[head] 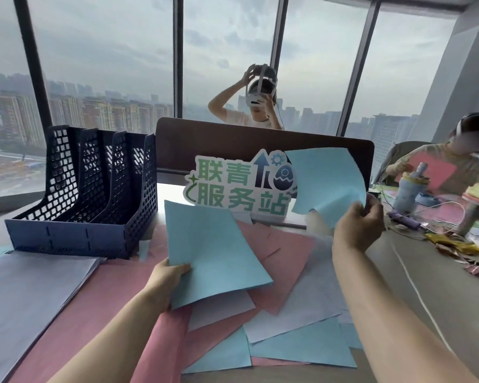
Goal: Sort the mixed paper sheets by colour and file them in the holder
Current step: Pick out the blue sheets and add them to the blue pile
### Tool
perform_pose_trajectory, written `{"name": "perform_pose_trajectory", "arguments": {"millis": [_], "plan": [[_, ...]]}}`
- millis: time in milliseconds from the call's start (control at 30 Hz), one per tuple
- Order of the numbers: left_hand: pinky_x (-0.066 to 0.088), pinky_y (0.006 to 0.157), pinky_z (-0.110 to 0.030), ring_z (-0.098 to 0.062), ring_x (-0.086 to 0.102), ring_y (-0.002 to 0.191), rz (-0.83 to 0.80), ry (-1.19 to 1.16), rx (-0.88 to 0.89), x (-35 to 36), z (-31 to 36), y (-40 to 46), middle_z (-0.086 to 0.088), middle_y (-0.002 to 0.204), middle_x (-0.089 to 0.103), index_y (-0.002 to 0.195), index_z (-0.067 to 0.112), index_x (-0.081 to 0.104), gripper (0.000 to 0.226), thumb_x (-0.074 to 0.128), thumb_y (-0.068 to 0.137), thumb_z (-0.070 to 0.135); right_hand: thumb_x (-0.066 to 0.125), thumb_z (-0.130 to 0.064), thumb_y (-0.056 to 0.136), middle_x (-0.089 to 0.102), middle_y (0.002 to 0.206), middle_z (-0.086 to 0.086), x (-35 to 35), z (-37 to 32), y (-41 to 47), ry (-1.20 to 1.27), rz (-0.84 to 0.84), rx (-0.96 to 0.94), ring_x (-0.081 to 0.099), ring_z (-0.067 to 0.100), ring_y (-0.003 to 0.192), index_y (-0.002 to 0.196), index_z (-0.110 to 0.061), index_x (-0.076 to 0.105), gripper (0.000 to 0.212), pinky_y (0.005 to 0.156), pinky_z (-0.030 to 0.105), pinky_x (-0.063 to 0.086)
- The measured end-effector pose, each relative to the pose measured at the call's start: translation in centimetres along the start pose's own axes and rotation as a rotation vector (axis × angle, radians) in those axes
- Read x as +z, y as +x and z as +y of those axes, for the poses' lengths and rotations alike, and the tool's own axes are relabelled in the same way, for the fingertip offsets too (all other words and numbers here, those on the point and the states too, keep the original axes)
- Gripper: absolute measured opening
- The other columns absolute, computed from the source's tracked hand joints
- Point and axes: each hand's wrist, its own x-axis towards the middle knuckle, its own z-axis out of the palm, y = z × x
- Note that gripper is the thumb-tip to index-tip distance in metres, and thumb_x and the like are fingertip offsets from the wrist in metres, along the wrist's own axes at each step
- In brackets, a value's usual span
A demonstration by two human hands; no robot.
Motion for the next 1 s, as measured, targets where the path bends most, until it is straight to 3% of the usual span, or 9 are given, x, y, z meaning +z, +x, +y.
{"name": "perform_pose_trajectory", "arguments": {"millis": [133, 200, 400, 500, 567, 600, 700, 800, 1000], "plan": [[0.055, 0.084, -0.05, -0.034, 0.066, 0.08, -0.002, 0.002, 0.003, 0.1, 0.0, 0.1, -0.018, 0.093, 0.07, 0.096, 0.01, 0.061, 0.016, 0.061, 0.088, -0.004, 0.05, -0.008, 0.089, 0.07, 0.106, 0.007, 1.4, 0.0, -1.2, 0.031, -0.043, 0.138, 0.064, 0.023, 0.096, 0.117, -0.01, 0.07, 0.034, 0.065, 0.013, 0.04], [0.055, 0.086, -0.054, -0.034, 0.066, 0.081, -0.007, 0.007, 0.003, 0.2, 0.0, 0.1, -0.018, 0.093, 0.07, 0.097, 0.009, 0.062, 0.015, 0.062, 0.088, -0.003, 0.052, -0.008, 0.087, 0.072, 0.099, 0.006, 2.0, 1.0, -3.1, 0.046, -0.11, 0.248, 0.067, 0.024, 0.091, 0.113, -0.012, 0.072, 0.033, 0.069, 0.023, 0.051], [0.059, 0.063, -0.033, -0.024, 0.067, 0.069, -0.016, -0.05, 0.039, 0.5, 0.0, -0.2, -0.01, 0.088, 0.07, 0.096, 0.014, 0.061, 0.006, 0.055, 0.098, 0.013, 0.058, -0.008, 0.081, 0.072, 0.102, 0.007, 2.1, 5.6, -11.3, -0.134, -0.435, 0.435, 0.066, 0.029, 0.091, 0.103, -0.01, 0.071, 0.025, 0.083, 0.04, 0.055], [0.06, 0.058, -0.031, -0.026, 0.069, 0.075, -0.036, -0.11, 0.052, 0.5, 0.1, -0.3, -0.01, 0.095, 0.071, 0.102, 0.015, 0.061, 0.01, 0.053, 0.1, 0.021, 0.069, -0.022, 0.06, 0.069, 0.107, -0.002, 3.0, 10.6, -13.7, -0.203, -0.617, 0.542, 0.067, 0.025, 0.091, 0.113, -0.022, 0.062, 0.053, 0.083, 0.042, 0.058], [0.06, 0.058, -0.03, -0.027, 0.069, 0.077, -0.04, -0.131, 0.055, 0.5, 0.1, -0.3, -0.01, 0.097, 0.071, 0.104, 0.016, 0.061, 0.011, 0.053, 0.1, 0.023, 0.073, -0.021, 0.042, 0.066, 0.107, -0.008, 4.2, 14.2, -14.1, -0.178, -0.654, 0.625, 0.069, 0.019, 0.083, 0.115, -0.032, 0.052, 0.077, 0.07, 0.04, 0.061], [0.06, 0.057, -0.031, -0.027, 0.069, 0.077, -0.041, -0.137, 0.055, 0.5, 0.1, -0.3, -0.011, 0.097, 0.071, 0.105, 0.016, 0.061, 0.011, 0.053, 0.1, 0.024, 0.072, -0.017, 0.042, 0.066, 0.103, -0.005, 4.2, 13.5, -14.5, -0.127, -0.661, 0.693, 0.069, 0.018, 0.077, 0.114, -0.031, 0.052, 0.076, 0.06, 0.036, 0.061], [0.06, 0.057, -0.031, -0.028, 0.07, 0.079, -0.04, -0.15, 0.051, 0.4, 0.0, -0.1, -0.012, 0.102, 0.071, 0.113, 0.013, 0.06, 0.018, 0.055, 0.099, 0.025, 0.052, 0.009, 0.078, 0.063, 0.097, 0.012, 2.5, 7.7, -15.4, 0.07, -0.594, 0.863, 0.065, 0.025, 0.063, 0.109, -0.003, 0.056, 0.034, 0.044, 0.026, 0.053], [0.06, 0.063, -0.031, -0.028, 0.07, 0.085, -0.015, -0.15, 0.048, 0.3, -0.1, 0.2, -0.012, 0.107, 0.071, 0.119, 0.01, 0.058, 0.026, 0.055, 0.099, 0.025, 0.041, 0.018, 0.086, 0.061, 0.107, 0.024, 2.4, 6.9, -15.4, 0.274, -0.463, 1.008, 0.069, 0.027, 0.053, 0.119, 0.007, 0.048, 0.036, 0.045, 0.028, 0.057], [0.057, 0.085, -0.046, -0.032, 0.072, 0.094, -0.048, -0.157, 0.031, 0.0, 0.0, 0.7, -0.011, 0.105, 0.074, 0.114, 0.015, 0.061, 0.034, 0.056, 0.095, 0.043, 0.056, 0.004, 0.073, 0.069, 0.081, 0.007, 2.0, 7.2, -17.0, -0.045, -0.829, 0.793, 0.064, 0.03, 0.068, 0.096, 0.0, 0.067, 0.026, 0.051, 0.033, 0.053]]}}
